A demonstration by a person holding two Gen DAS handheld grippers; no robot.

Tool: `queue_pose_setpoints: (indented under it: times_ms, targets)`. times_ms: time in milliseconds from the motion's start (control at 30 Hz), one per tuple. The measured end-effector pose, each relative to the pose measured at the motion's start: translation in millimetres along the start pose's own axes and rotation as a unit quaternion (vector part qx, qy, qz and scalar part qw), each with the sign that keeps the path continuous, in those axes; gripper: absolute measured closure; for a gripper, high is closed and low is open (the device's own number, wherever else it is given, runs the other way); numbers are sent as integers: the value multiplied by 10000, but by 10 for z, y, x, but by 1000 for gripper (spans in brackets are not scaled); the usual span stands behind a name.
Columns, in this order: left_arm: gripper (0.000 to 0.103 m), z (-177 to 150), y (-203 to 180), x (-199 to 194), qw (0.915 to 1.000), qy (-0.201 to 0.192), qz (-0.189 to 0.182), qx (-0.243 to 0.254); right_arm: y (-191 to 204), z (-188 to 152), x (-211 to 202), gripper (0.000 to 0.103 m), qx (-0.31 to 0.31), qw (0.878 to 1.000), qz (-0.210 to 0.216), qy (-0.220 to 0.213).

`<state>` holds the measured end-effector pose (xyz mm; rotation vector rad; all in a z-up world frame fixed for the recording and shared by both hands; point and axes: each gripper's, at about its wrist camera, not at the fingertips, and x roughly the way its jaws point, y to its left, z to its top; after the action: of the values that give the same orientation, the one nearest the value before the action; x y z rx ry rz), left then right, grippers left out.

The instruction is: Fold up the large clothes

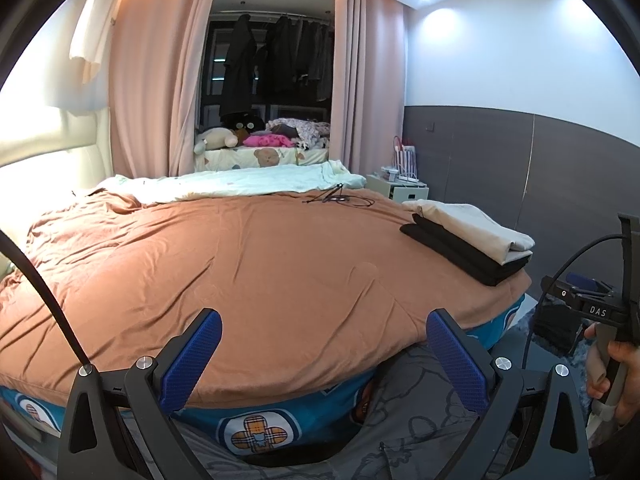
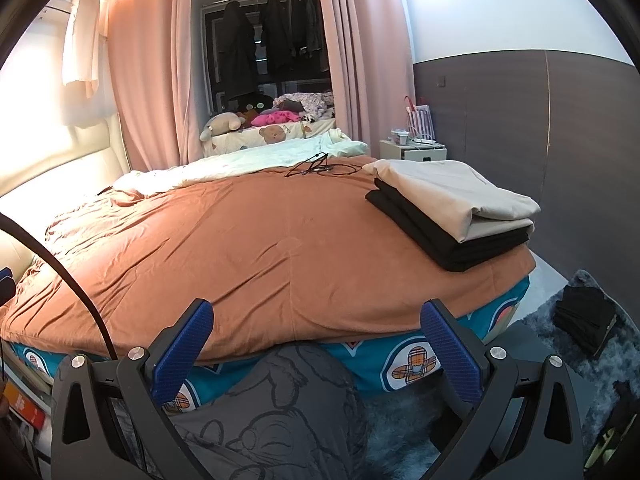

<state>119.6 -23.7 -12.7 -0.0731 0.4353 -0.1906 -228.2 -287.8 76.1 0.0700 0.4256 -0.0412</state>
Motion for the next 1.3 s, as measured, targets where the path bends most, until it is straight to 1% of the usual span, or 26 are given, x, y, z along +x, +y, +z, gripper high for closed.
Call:
queue_pose_setpoints:
  times_ms: [433, 567, 867, 1300]
  targets:
    - [0, 6, 8, -14, 10000, -7, 1, 1, -28, 9, 6, 0, -36, 10000, -1, -14]
    - [0, 8, -10, -31, 10000, -11, -45, -7, -69, 15, 9, 0, -42, 10000, -1, -20]
    - [0, 7, -56, -57, 10000, -13, -56, -26, -213, 34, 33, 0, -33, 10000, 37, -7]
    - [0, 7, -89, -79, 10000, -10, -53, -33, -323, 51, 58, 0, -58, 10000, 64, 14]
